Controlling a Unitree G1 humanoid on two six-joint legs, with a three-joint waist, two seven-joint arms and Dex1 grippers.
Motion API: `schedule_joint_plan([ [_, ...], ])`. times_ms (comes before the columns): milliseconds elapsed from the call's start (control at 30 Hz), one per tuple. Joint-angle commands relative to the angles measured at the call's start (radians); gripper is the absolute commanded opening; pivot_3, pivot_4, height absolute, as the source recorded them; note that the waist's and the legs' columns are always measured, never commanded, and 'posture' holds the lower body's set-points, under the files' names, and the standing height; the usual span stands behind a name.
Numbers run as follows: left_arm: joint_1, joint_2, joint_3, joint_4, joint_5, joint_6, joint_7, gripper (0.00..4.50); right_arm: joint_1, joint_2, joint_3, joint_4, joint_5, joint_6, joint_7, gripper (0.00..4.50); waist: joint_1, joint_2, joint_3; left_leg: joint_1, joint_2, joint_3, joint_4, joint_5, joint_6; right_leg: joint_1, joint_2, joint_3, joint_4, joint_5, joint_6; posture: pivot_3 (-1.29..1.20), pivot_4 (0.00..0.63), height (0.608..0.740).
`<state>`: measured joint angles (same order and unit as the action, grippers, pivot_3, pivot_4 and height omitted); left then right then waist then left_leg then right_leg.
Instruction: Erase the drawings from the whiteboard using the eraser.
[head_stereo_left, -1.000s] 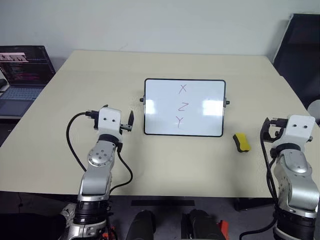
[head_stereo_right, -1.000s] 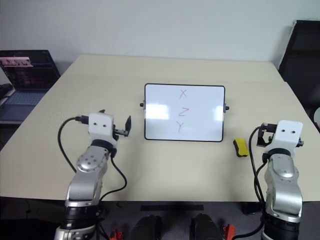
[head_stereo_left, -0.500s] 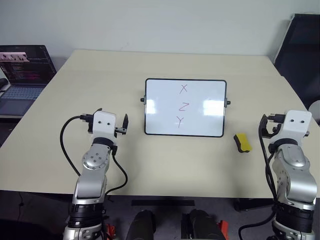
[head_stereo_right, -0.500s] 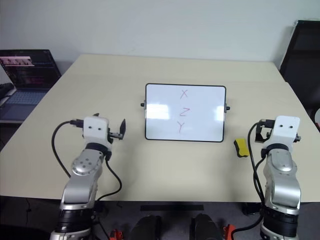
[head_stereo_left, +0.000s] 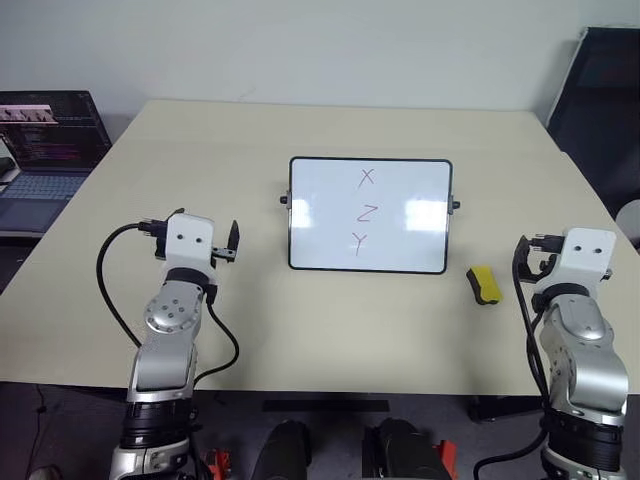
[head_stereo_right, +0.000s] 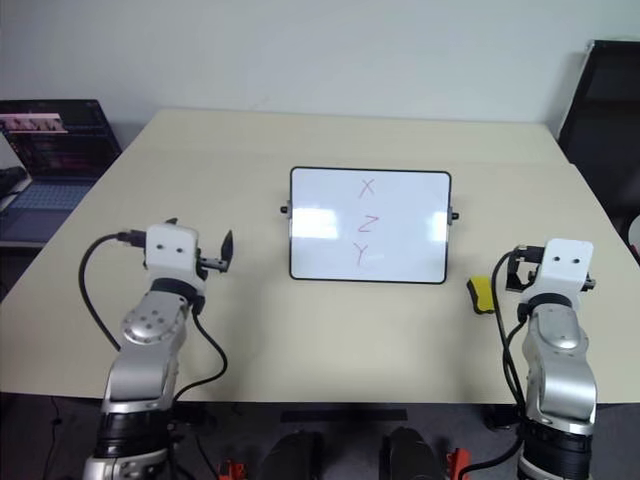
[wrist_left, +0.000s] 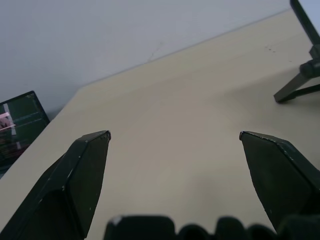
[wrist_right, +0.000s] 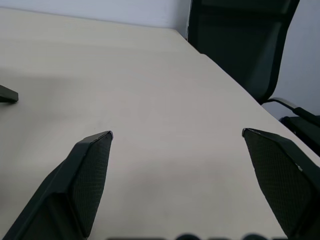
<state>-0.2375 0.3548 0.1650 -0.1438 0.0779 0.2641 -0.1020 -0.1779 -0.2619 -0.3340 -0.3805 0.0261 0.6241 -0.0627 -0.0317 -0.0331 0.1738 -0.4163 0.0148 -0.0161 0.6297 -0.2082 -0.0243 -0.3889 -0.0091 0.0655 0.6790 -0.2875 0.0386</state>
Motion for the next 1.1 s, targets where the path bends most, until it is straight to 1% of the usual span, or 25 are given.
schedule_joint_plan([
  [33, -0.031, 0.018, 0.028, -0.011, -0.025, -0.006, -0.016, 4.5, -0.011, -0.029, -0.034, -0.015, 0.01, -0.028, 0.018, 4.48, 0.0, 0.0, 0.0, 0.0, 0.0, 0.0, 0.0, 0.0, 0.0, 0.0, 0.0, 0.0, 0.0, 0.0, 0.0, 0.0, 0.15, 0.74],
  [100, -0.057, 0.016, 0.046, -0.007, -0.093, 0.017, -0.064, 4.5, -0.014, -0.03, -0.033, -0.015, 0.012, -0.023, 0.018, 4.48, 0.0, 0.0, 0.0, 0.0, 0.0, 0.0, 0.0, 0.0, 0.0, 0.0, 0.0, 0.0, 0.0, 0.0, 0.0, 0.0, 0.15, 0.74],
  [300, -0.184, 0.041, -0.017, -0.036, -0.323, 0.133, -0.345, 4.5, -0.017, -0.047, -0.064, -0.048, 0.053, 0.033, 0.049, 4.48, 0.001, 0.0, 0.0, 0.0, -0.001, 0.0, 0.0, 0.0, 0.0, 0.0, 0.0, 0.0, 0.0, 0.0, 0.0, 0.0, 0.15, 0.74],
  [467, -0.24, 0.082, -0.115, -0.056, -0.465, 0.222, -0.59, 4.5, -0.015, -0.053, -0.093, -0.064, 0.093, 0.106, 0.064, 4.48, -0.001, 0.0, 0.0, 0.0, -0.001, 0.0, 0.0, 0.0, 0.0, 0.0, 0.0, 0.0, 0.0, -0.001, 0.0, 0.0, 0.15, 0.74],
  [500, -0.246, 0.103, -0.158, -0.053, -0.491, 0.24, -0.675, 4.5, -0.025, -0.053, -0.102, -0.069, 0.112, 0.146, 0.069, 4.48, -0.003, 0.0, 0.0, 0.0, 0.0, 0.0, -0.001, 0.0, 0.0, 0.0, 0.0, 0.0, 0.0, -0.001, 0.0, 0.0, 0.15, 0.74],
  [600, -0.253, 0.151, -0.236, -0.027, -0.53, 0.264, -0.84, 4.5, -0.05, -0.048, -0.126, -0.072, 0.161, 0.246, 0.079, 4.48, -0.009, 0.0, 0.0, 0.0, 0.0, 0.001, -0.001, 0.0, 0.0, 0.0, 0.001, 0.0, 0.0, -0.001, 0.0, 0.0, 0.15, 0.74],
  [667, -0.254, 0.186, -0.286, 0.018, -0.526, 0.239, -0.95, 4.5, -0.07, -0.048, -0.143, -0.069, 0.2, 0.321, 0.091, 4.48, -0.011, 0.001, 0.0, 0.001, 0.0, 0.001, -0.001, 0.0, 0.0, 0.0, 0.001, 0.001, 0.001, -0.001, 0.0, 0.0, 0.15, 0.74],
  [733, -0.26, 0.209, -0.323, 0.057, -0.502, 0.193, -1.024, 4.5, -0.086, -0.052, -0.155, -0.072, 0.225, 0.377, 0.098, 4.48, -0.012, 0.001, 0.0, 0.001, -0.001, 0.001, -0.001, 0.0, 0.0, 0.0, 0.001, 0.001, 0.001, -0.001, -0.001, 0.0, 0.15, 0.74],
  [800, -0.279, 0.221, -0.348, 0.107, -0.466, 0.134, -1.065, 4.5, -0.106, -0.062, -0.162, -0.083, 0.248, 0.446, 0.1, 4.48, -0.011, 0.001, 0.001, 0.001, 0.0, 0.0, 0.0, 0.0, 0.0, 0.0, 0.001, 0.0, 0.001, -0.002, -0.001, 0.0, 0.15, 0.74],
  [867, -0.295, 0.22, -0.357, 0.14, -0.458, 0.111, -1.096, 4.5, -0.125, -0.07, -0.171, -0.091, 0.267, 0.502, 0.102, 4.48, -0.009, 0.001, 0.001, 0.0, 0.0, 0.0, 0.0, 0.0, 0.0, 0.0, 0.001, 0.0, 0.001, -0.002, -0.001, 0.0, 0.15, 0.74],
  [1000, -0.327, 0.215, -0.375, 0.22, -0.42, 0.018, -1.162, 4.5, -0.224, -0.047, -0.228, -0.102, 0.35, 0.782, 0.131, 4.48, -0.01, 0.001, 0.001, 0.0, 0.0, 0.0, 0.0, 0.0, 0.0, 0.0, 0.001, 0.0, 0.0, -0.002, -0.001, 0.0, 0.15, 0.74],
  [1067, -0.332, 0.212, -0.382, 0.243, -0.406, -0.019, -1.187, 4.5, -0.261, -0.057, -0.241, -0.102, 0.362, 0.87, 0.148, 4.48, -0.009, 0.001, 0.001, 0.0, 0.0, 0.0, -0.001, 0.0, 0.0, 0.0, 0.001, -0.001, 0.0, -0.002, -0.001, 0.0, 0.15, 0.74],
  [1100, -0.334, 0.208, -0.384, 0.256, -0.401, -0.035, -1.196, 4.5, -0.278, -0.081, -0.229, -0.096, 0.366, 0.916, 0.161, 4.48, -0.009, 0.001, 0.001, 0.0, 0.0, 0.0, -0.001, 0.0, 0.0, 0.0, 0.001, 0.0, 0.0, -0.002, -0.002, 0.0, 0.15, 0.74],
])
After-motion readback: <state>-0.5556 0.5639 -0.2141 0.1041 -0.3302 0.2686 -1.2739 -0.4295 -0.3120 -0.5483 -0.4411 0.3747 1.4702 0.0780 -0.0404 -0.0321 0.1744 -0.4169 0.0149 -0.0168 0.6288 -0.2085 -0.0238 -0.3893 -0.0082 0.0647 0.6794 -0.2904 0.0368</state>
